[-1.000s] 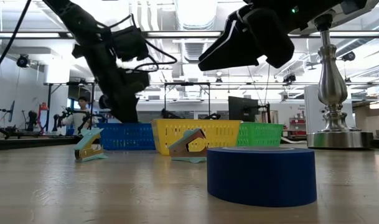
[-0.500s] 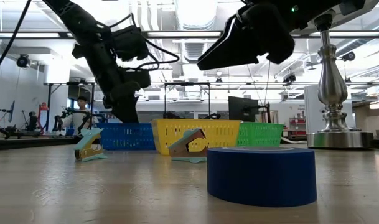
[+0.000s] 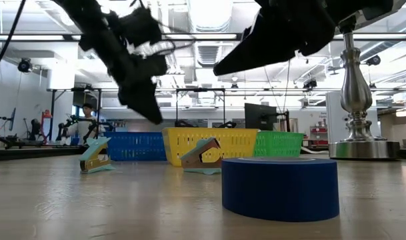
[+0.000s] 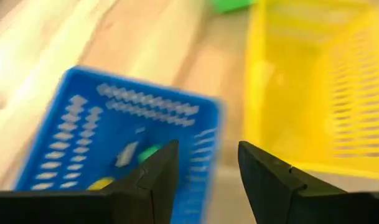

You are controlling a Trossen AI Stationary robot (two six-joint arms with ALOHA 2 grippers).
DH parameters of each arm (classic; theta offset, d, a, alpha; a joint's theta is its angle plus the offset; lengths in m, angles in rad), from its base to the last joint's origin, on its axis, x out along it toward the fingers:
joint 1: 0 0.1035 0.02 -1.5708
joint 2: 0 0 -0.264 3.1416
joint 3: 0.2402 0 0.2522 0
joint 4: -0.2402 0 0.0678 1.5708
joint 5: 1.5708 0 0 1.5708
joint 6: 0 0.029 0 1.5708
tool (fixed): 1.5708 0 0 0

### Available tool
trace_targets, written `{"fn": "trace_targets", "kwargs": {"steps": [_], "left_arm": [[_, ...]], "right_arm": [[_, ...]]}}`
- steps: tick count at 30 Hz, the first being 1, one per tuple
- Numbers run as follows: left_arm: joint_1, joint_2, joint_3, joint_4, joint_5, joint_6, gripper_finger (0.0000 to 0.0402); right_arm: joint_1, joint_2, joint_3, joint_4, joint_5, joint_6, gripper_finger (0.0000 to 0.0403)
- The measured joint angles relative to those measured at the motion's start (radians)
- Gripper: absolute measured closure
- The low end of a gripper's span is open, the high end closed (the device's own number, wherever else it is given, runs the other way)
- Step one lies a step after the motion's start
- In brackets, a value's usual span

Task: Pick and place Stapler, Stapler remover, tape
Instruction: Put the left light blue staple remover into the yellow bin

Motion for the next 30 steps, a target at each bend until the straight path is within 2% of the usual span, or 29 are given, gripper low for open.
{"fn": "trace_targets", "kwargs": {"steps": [8,16,19,24,30], "left_arm": [[-0.206,-0.032,0.024,0.003,-0.005,-0.178,0.0234],[-0.430,-0.006,0.018,-0.007,-0.162,-0.477,0.0234],[-0.475,-0.006,0.018,-0.049,-0.224,-0.615,0.0234],[-0.515,0.006,0.017,-0.178,-0.232,-0.850,0.0234],[-0.580,0.053,0.008,-0.183,-0.214,-0.947,0.0234]], "right_arm": [[0.000,0.001,-0.033,0.000,0.000,0.042,0.0167],[0.000,0.001,-0.046,0.000,0.000,0.084,0.0163],[0.000,0.001,-0.046,0.000,0.000,0.095,0.0168],[0.000,0.001,-0.046,0.000,0.000,0.092,0.0172],[0.000,0.001,-0.047,0.000,0.000,0.090,0.0170]]}}
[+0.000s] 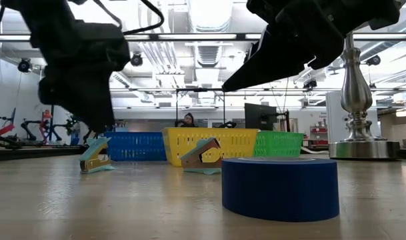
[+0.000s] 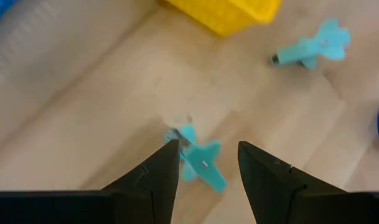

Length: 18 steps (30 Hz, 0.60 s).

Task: Pick and place Stapler, Stapler remover, tape
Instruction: Put the left light blue staple remover into the yellow bin

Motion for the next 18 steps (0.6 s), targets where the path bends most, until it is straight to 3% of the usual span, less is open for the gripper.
{"fn": "trace_targets", "kwargs": {"steps": [10,18], "left_arm": [[-0.077,0.044,-0.004,0.000,-0.021,-0.173,0.0234],[-0.083,0.094,-0.005,0.044,-0.025,-0.182,0.0234]], "right_arm": [[0.000,0.000,-0.002,0.000,0.000,-0.006,0.0168],[0.000,0.000,-0.003,0.001,0.000,-0.027,0.0167]]}}
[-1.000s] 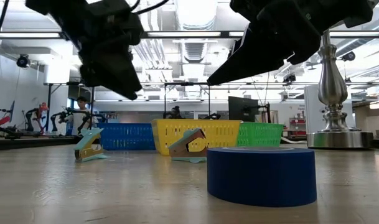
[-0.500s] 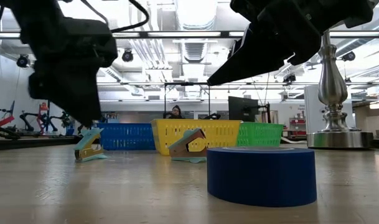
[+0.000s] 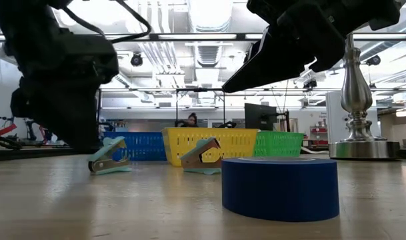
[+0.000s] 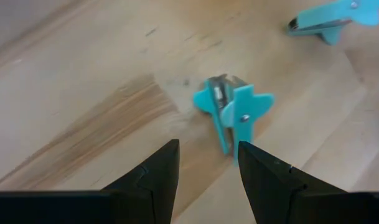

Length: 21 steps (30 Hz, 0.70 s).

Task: Pick and place Stapler, Stapler remover, tape
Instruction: Put the left light blue staple remover into the yellow bin

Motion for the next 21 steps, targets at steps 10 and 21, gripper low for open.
{"fn": "trace_targets", "kwargs": {"steps": [10,21], "left_arm": [[0.000,0.043,0.000,0.142,0.007,0.104,0.0234],[0.003,0.134,0.004,0.147,-0.032,0.166,0.0271]], "right_arm": [[0.000,0.000,0.000,0.000,0.000,-0.003,0.0166],[0.000,0.000,0.000,0.000,0.000,-0.003,0.0168]]}}
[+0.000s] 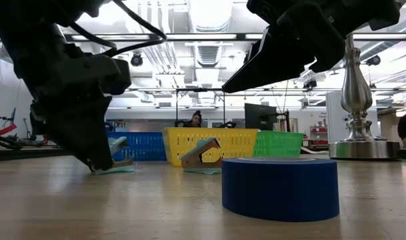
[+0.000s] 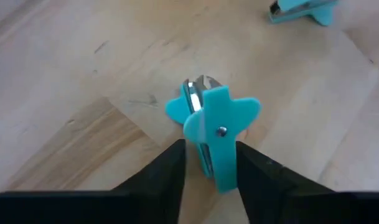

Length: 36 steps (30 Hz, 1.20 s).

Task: Pick and place Stapler, Stapler remover, tape
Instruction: Put the left light blue staple remover into the yellow bin

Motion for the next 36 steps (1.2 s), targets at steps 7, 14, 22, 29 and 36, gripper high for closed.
{"fn": "trace_targets", "kwargs": {"steps": [7,14,22,29,36], "left_arm": [[0.015,-0.042,0.015,-0.001,-0.058,0.102,0.0367],[0.099,-0.073,0.107,0.003,-0.118,0.368,0.0358],[0.256,-0.070,0.208,-0.003,0.003,0.652,0.0364],[0.297,-0.072,0.240,-0.013,0.030,0.772,0.0357],[0.383,-0.015,0.224,-0.023,0.028,0.784,0.0359]], "right_arm": [[0.000,0.000,0.000,0.000,0.000,-0.023,0.0169],[-0.010,0.000,0.000,0.001,0.000,-0.026,0.0166],[-0.019,0.000,0.000,0.000,0.000,-0.026,0.0172],[-0.019,-0.001,-0.014,0.000,0.000,-0.016,0.0175],[-0.019,-0.001,-0.030,-0.001,0.000,0.031,0.0177]]}}
